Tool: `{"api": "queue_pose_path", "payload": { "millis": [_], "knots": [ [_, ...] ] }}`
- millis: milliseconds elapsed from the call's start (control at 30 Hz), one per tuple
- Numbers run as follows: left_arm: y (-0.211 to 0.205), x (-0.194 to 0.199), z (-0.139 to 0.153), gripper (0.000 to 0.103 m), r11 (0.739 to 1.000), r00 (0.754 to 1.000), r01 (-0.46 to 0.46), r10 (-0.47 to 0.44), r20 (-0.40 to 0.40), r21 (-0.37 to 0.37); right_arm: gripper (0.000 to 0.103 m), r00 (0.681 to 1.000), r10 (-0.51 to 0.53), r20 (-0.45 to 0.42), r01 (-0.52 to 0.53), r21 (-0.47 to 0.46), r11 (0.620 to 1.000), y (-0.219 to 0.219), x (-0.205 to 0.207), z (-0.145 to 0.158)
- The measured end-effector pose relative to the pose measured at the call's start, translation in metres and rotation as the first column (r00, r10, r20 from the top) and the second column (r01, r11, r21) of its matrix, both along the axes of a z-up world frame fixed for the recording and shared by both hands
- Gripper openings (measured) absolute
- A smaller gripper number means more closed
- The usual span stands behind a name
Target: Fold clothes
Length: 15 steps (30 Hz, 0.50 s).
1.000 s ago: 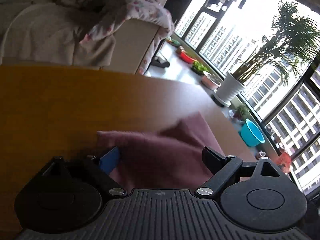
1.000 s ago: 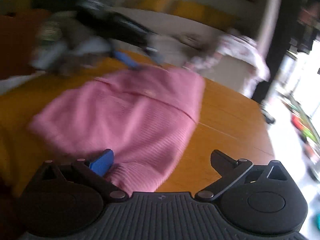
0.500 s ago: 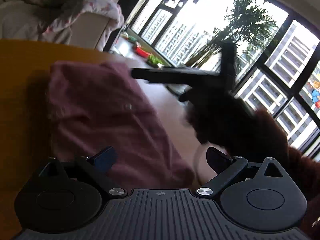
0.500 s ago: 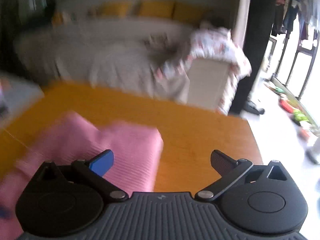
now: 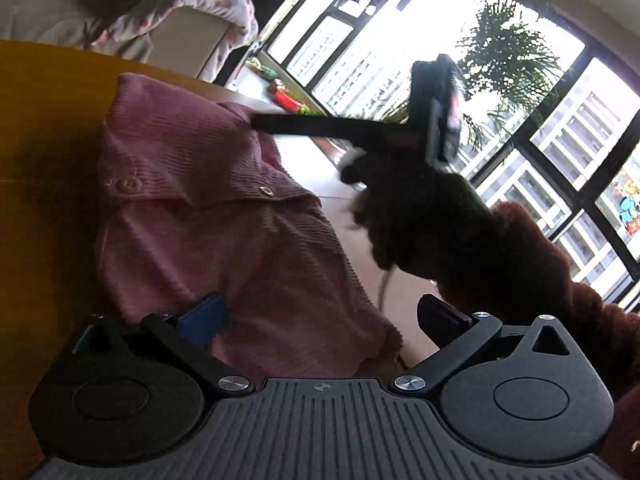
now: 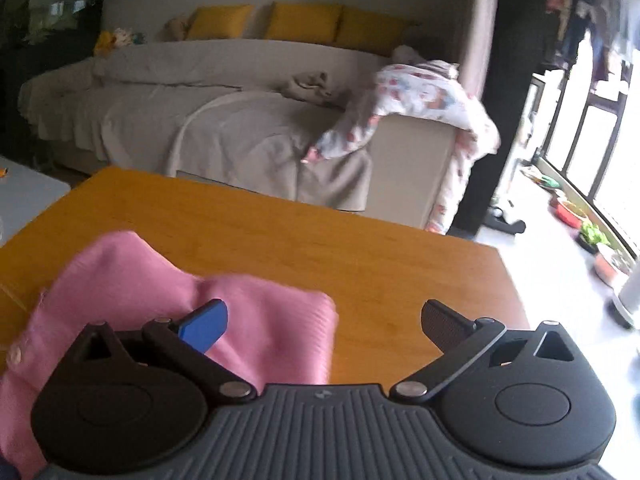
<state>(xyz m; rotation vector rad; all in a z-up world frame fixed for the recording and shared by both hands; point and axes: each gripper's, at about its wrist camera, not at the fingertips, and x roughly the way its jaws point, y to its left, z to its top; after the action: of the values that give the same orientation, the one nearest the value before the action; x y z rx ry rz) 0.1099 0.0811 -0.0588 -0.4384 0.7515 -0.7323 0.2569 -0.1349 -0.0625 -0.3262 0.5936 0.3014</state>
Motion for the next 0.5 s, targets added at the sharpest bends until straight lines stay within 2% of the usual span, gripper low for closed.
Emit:
{"api": "queue_pose_path", "payload": {
  "millis": [67, 100, 167, 233, 267, 333, 400, 500],
  "knots": [
    [0.001, 0.001, 0.013, 0.103, 1.0, 0.999, 0.029, -0.029, 0.025, -0.003, 0.103, 1.0, 0.02, -0.001, -0.02, -0.097, 0.995, 0.018, 0.011, -0.012],
    [0.002, 0.0, 0.021, 0.103, 0.999, 0.998, 0.039, -0.039, 0.047, 0.001, 0.103, 1.0, 0.024, 0.002, -0.023, -0.093, 0.995, 0.019, 0.015, -0.016],
    [0.006, 0.0, 0.034, 0.103, 0.999, 0.995, 0.036, -0.039, 0.091, 0.033, 0.103, 0.999, 0.007, -0.037, -0.007, -0.003, 1.0, 0.008, 0.021, -0.011],
    [0.012, 0.007, 0.047, 0.103, 0.997, 0.99, 0.026, -0.035, 0.135, 0.069, 0.103, 0.999, -0.027, -0.02, 0.029, 0.104, 0.994, -0.013, 0.014, 0.003],
    [0.015, 0.012, 0.051, 0.103, 0.997, 0.988, 0.022, -0.034, 0.153, 0.077, 0.103, 0.998, -0.06, 0.005, 0.059, 0.121, 0.991, -0.022, 0.011, 0.007],
    [0.02, 0.028, 0.058, 0.103, 0.997, 0.983, 0.017, -0.031, 0.18, 0.081, 0.103, 0.993, -0.114, 0.037, 0.108, 0.133, 0.985, -0.035, 0.007, 0.013],
    [0.02, 0.054, 0.058, 0.103, 0.997, 0.983, 0.022, -0.034, 0.178, 0.068, 0.103, 0.992, -0.127, 0.028, 0.123, 0.121, 0.985, -0.041, 0.01, 0.011],
    [0.018, 0.093, 0.048, 0.103, 0.999, 0.99, 0.027, -0.033, 0.135, 0.043, 0.103, 0.991, -0.135, -0.007, 0.135, 0.078, 0.988, -0.046, 0.016, -0.003]
  ]
}}
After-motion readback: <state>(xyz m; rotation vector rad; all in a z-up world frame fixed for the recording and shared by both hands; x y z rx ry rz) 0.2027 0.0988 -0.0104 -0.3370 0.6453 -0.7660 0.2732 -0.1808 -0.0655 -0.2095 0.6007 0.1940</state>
